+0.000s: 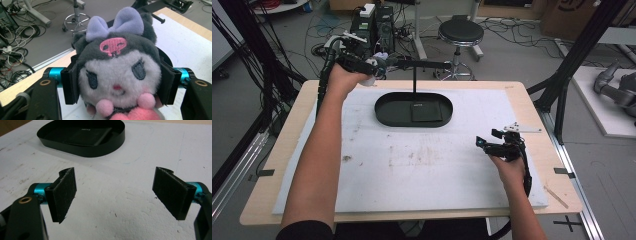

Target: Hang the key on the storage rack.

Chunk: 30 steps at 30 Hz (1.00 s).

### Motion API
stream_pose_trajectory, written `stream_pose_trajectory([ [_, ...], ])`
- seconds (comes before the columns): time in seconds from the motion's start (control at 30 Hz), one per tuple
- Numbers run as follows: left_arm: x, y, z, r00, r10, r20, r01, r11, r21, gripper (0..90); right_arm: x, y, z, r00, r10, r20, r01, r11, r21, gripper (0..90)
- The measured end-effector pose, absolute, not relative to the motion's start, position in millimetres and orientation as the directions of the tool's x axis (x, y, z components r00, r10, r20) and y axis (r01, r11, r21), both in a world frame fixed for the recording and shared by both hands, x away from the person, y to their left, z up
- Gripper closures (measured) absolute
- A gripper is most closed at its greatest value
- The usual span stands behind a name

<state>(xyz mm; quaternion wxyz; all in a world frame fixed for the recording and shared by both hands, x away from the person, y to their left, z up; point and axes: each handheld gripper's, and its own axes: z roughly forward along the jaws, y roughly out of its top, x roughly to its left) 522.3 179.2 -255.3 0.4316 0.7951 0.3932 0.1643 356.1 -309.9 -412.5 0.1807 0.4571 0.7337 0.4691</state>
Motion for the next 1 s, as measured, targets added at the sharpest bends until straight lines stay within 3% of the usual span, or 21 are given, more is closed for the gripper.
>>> stream_pose_trajectory([
  [0.37,539,188,-265,0.583,0.807,-0.095,0.497,-0.262,0.828,31.9,355,-311,-412,-0.51,0.844,0.166,0.507,0.139,0.851,19.9],
  [1.0,540,190,-277,0.556,0.828,-0.069,0.531,-0.29,0.796,24.7,353,-312,-411,-0.495,0.855,0.156,0.496,0.13,0.858,19.8],
])
